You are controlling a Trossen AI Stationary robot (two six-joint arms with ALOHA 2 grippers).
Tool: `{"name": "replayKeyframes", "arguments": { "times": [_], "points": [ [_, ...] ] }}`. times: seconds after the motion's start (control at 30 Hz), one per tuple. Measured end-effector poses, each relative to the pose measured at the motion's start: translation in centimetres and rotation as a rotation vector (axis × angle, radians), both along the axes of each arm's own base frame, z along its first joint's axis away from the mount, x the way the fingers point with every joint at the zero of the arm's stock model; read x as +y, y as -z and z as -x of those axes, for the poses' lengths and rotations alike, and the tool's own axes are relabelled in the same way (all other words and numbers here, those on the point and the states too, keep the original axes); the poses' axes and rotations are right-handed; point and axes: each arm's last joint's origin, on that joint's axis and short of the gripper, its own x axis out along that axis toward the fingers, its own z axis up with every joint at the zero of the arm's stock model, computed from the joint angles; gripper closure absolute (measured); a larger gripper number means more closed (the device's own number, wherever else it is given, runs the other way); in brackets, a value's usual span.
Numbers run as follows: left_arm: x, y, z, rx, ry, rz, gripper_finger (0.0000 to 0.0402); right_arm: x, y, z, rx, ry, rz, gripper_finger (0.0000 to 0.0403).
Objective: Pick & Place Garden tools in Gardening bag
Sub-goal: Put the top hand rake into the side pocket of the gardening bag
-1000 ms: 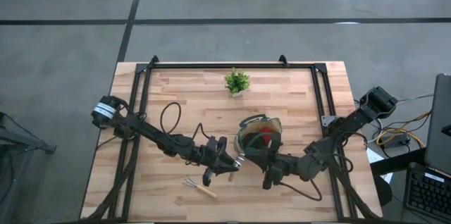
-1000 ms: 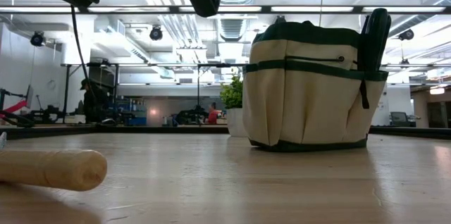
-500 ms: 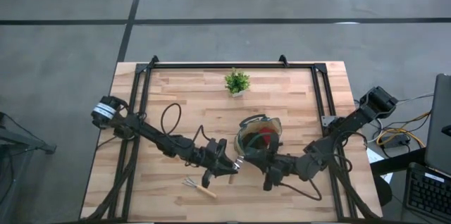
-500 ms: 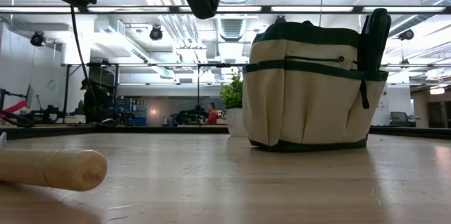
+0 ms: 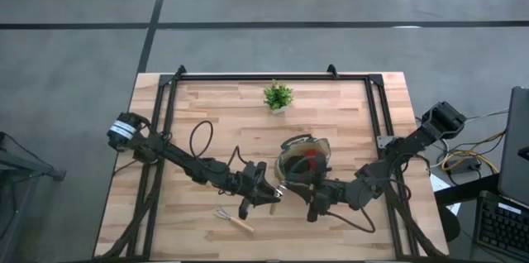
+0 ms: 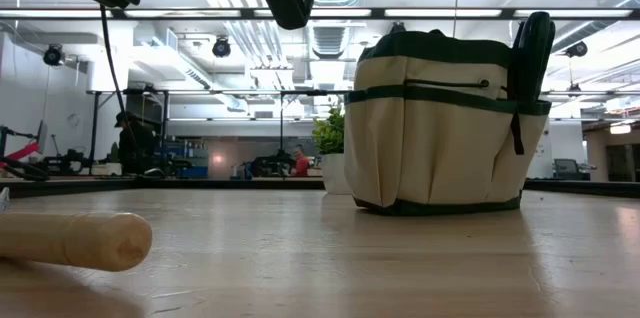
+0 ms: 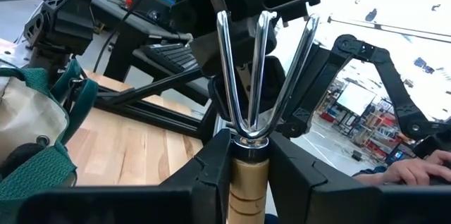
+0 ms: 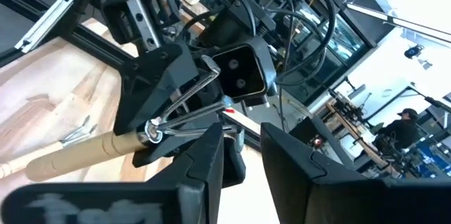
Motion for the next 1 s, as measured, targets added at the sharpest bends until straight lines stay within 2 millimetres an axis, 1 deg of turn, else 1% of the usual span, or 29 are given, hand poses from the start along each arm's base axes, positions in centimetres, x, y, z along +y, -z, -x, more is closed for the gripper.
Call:
{"name": "replayKeyframes", "arguments": {
  "times": [0.1,0.2,0.3,0.47,0.5,0.77,0.87,1.0],
  "points": [
    [-0.03,0.00,-0.04,0.005,0.001,-0.002,0.0324,-0.12,0.01,-0.08,0.001,0.004,0.001,0.0308],
    [-0.05,-0.01,-0.03,0.005,0.002,-0.002,0.0322,-0.23,0.07,-0.14,0.006,0.008,0.003,0.0314],
    [-0.05,-0.01,-0.03,0.004,0.002,-0.002,0.0322,-0.26,0.21,-0.14,0.019,0.009,0.012,0.0335],
    [-0.05,-0.01,-0.03,0.004,0.002,-0.002,0.0323,-0.39,0.57,-0.17,0.047,0.015,0.016,0.0387],
    [-0.05,-0.01,-0.03,0.004,0.002,-0.002,0.0323,-0.39,0.56,-0.17,0.046,0.015,0.013,0.0390],
    [-0.04,0.08,0.00,0.008,0.003,-0.004,0.0322,-0.37,0.51,-0.18,0.041,0.011,0.003,0.0394],
    [-0.05,0.13,0.03,0.009,0.007,-0.007,0.0322,-0.23,0.53,-0.20,0.044,-0.039,-0.010,0.0394],
    [-0.08,0.15,0.04,0.009,0.012,-0.010,0.0322,-0.16,0.57,-0.21,0.047,-0.063,-0.032,0.0376]
  ]
}}
